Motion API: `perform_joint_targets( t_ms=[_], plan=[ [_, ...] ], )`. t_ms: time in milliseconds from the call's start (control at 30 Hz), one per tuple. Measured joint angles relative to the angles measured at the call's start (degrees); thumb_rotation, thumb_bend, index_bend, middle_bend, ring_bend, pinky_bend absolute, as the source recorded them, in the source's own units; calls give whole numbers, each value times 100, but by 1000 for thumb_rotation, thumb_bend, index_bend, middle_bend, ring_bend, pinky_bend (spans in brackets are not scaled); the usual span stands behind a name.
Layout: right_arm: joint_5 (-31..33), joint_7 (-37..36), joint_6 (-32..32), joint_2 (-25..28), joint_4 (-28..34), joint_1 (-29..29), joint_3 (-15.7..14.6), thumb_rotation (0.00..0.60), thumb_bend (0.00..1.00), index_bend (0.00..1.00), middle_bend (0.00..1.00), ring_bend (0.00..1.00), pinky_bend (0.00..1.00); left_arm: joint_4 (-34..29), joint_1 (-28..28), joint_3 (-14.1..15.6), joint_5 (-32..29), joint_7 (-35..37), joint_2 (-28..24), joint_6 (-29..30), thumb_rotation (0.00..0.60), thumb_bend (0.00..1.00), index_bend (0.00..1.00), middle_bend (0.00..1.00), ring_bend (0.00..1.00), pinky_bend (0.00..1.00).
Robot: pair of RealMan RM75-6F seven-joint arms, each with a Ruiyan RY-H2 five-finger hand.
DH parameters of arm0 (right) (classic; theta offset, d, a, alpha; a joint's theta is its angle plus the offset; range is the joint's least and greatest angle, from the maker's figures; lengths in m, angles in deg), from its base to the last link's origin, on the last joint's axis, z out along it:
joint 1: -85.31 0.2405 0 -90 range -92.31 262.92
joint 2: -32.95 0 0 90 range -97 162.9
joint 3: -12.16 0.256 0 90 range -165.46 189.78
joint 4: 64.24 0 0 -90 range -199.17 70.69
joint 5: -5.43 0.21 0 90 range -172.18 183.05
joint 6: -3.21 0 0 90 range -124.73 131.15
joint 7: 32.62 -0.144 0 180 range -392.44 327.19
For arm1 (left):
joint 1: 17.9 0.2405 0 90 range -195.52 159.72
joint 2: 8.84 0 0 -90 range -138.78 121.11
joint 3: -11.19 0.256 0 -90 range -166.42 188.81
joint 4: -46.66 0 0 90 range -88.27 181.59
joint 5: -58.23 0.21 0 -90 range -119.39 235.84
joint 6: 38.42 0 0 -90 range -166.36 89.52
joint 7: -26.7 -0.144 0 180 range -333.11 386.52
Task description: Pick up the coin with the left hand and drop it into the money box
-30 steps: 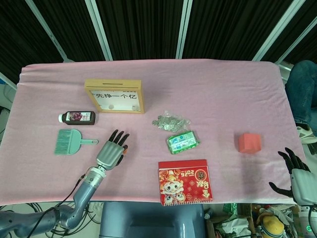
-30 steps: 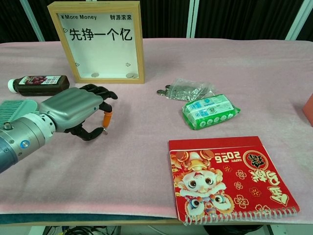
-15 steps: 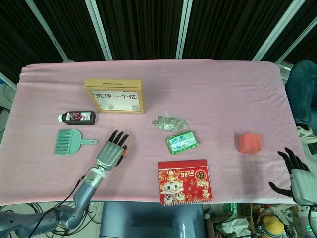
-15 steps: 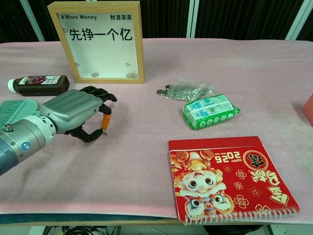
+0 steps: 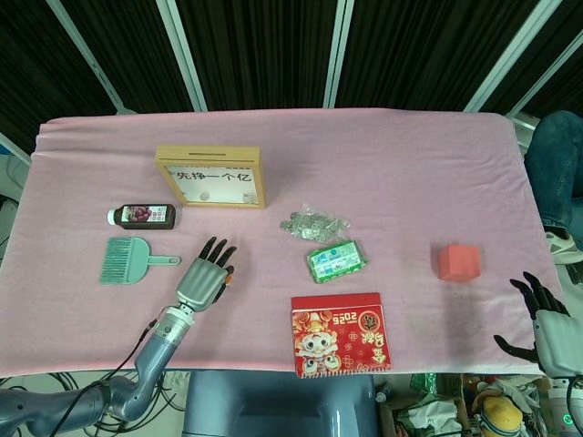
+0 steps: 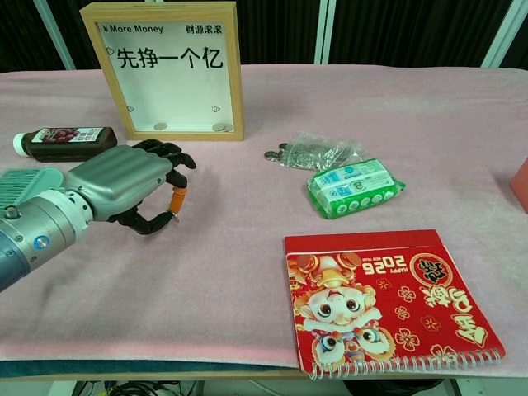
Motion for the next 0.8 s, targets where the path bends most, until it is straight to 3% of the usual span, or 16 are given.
perform_joint_targets(
  t_ms=[233, 433, 633, 800],
  plan=[
    [27, 4, -17, 1, 0, -6, 16, 600, 83, 163, 31, 106, 201, -541, 23, -15, 47, -145, -260, 99, 600, 448, 590, 115, 0, 12],
    [12, 7, -44, 1, 3, -15, 14, 600, 83, 163, 31, 106, 201, -1562, 42, -156, 202, -579, -835, 458, 600, 456, 604, 133, 0, 24],
    [-16, 23, -87, 5, 29, -35, 4, 600, 83, 163, 31, 106, 201, -2865, 5, -595, -4, -1235, -1792, 663, 600, 457, 610, 141, 0, 29],
    [-26, 74, -119, 4, 73, -48, -1, 600, 84, 163, 31, 106, 201, -3535, -166, -1181, -915, -1580, -2499, 574, 600, 456, 613, 143, 0, 29]
  ],
)
